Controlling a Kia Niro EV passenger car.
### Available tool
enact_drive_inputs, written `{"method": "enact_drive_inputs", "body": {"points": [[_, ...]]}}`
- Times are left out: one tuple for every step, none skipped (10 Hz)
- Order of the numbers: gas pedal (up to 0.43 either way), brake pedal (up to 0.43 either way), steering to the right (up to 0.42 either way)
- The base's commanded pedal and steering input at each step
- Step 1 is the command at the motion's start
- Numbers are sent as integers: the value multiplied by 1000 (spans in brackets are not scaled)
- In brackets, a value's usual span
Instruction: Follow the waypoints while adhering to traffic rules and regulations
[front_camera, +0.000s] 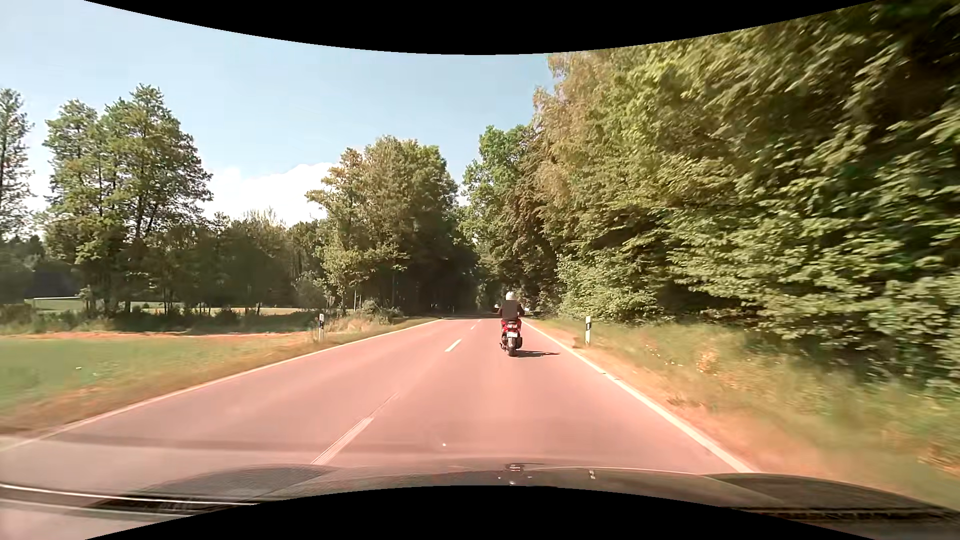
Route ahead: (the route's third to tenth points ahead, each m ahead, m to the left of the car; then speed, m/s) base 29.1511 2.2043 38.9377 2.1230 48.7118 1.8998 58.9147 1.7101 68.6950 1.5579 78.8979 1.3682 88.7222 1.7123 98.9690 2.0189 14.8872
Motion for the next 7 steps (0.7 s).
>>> {"method": "enact_drive_inputs", "body": {"points": [[228, 6, -3], [228, 6, -2], [228, 6, -2], [228, 6, -2], [228, 6, -2], [228, 6, -2], [228, 6, -2]]}}
